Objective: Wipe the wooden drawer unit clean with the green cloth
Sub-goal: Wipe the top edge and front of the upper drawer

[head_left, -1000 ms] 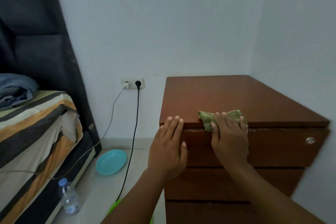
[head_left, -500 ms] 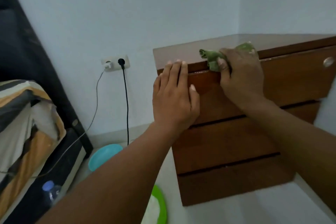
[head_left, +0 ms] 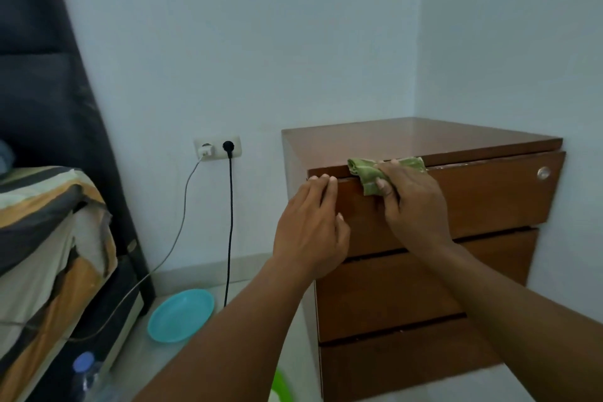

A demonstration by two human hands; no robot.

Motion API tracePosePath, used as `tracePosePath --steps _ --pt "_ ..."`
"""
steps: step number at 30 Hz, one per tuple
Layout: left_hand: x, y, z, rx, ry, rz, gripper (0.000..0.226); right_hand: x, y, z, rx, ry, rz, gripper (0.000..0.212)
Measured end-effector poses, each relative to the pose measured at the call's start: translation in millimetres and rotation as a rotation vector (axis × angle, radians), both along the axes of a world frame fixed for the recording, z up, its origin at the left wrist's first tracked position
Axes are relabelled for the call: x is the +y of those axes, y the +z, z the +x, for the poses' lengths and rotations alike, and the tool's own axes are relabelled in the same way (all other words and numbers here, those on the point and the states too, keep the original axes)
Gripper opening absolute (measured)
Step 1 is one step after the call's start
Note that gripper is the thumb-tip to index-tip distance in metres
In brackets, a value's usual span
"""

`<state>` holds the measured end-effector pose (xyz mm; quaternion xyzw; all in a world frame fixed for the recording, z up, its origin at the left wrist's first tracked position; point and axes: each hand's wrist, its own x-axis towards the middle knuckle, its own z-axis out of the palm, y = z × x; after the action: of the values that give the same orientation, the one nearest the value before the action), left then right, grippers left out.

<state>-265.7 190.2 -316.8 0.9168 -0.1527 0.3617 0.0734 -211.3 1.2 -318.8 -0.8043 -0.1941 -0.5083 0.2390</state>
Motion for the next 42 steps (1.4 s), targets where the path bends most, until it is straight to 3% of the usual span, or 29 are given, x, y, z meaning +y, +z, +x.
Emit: tracePosePath --steps 9,18,27,31,37,42 --pt "-15 21 2 0.078 0.153 0.082 0.078 -12 2 -2 -0.006 -0.012 -0.028 0.030" --pt "-20 29 -5 0.083 0.191 0.103 0.076 -18 8 -5 0.000 0.011 -0.049 0.030" --pt "8 9 -10 -0.018 0.021 0.056 0.077 -2 23 -11 0.068 0.112 -0.149 0.028" --pt "17 -2 -8 0.019 -0.061 -0.017 0.078 14 24 -16 0.147 0.137 -0.251 0.040" --pt "18 -3 -4 0.014 -0.075 -0.011 0.077 21 23 -16 0.134 0.109 -0.375 0.046" --pt "15 -1 -1 -0.007 -0.051 0.058 0.077 20 15 -12 0.080 0.079 -0.324 0.040"
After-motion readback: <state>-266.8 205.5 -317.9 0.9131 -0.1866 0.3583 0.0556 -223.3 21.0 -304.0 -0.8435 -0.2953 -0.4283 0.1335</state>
